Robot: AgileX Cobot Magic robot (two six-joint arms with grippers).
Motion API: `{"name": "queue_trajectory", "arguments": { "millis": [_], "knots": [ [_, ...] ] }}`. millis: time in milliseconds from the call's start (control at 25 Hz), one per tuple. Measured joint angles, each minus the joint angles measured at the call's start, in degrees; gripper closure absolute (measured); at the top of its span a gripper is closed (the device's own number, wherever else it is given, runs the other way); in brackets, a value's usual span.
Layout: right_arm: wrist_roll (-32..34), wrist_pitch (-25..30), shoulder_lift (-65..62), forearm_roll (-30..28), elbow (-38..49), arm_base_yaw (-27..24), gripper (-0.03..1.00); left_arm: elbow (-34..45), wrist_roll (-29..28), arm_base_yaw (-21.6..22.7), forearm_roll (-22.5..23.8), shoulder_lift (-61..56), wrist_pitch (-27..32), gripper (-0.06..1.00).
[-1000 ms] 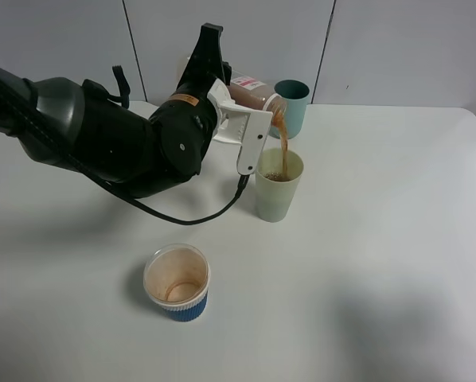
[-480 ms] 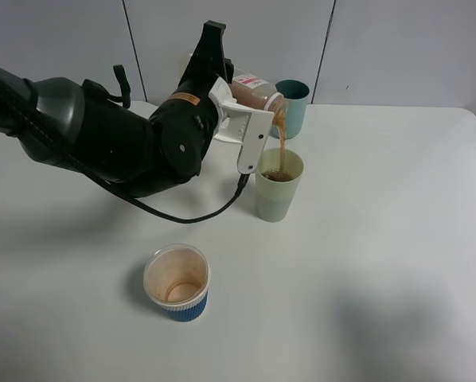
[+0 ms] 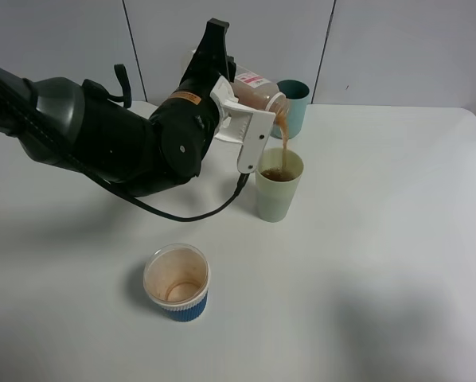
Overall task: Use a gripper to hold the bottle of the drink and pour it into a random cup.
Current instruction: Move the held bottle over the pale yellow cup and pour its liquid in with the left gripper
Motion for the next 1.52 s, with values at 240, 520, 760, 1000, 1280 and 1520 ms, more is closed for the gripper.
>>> {"name": "queue_trajectory", "arguments": {
  "millis": [240, 520, 760, 1000, 1280, 1520],
  "knots": [
    [0.00, 0.00, 0.00, 0.00, 0.00, 0.00, -0.03, 0.00, 0.28, 0.00, 0.11, 0.00, -0.11, 0.62],
    [0.00, 0.00, 0.00, -0.01, 0.00, 0.00, -0.03, 0.00, 1.13, 0.00, 0.24, 0.00, -1.07, 0.62],
    [0.00, 0.00, 0.00, -0.01, 0.00, 0.00, -0.03, 0.00, 1.13, 0.00, 1.56, 0.00, -1.26, 0.62],
    [0.00, 0.00, 0.00, -0.01, 0.00, 0.00, -0.03, 0.00, 1.13, 0.00, 2.19, 0.00, -1.78, 0.62],
    [0.00, 0.00, 0.00, -0.06, 0.00, 0.00, -0.03, 0.00, 1.13, 0.00, 3.26, 0.00, -2.58, 0.62],
    [0.00, 0.00, 0.00, -0.06, 0.00, 0.00, -0.03, 0.00, 1.13, 0.00, 5.15, 0.00, -3.16, 0.62]
  ]
}}
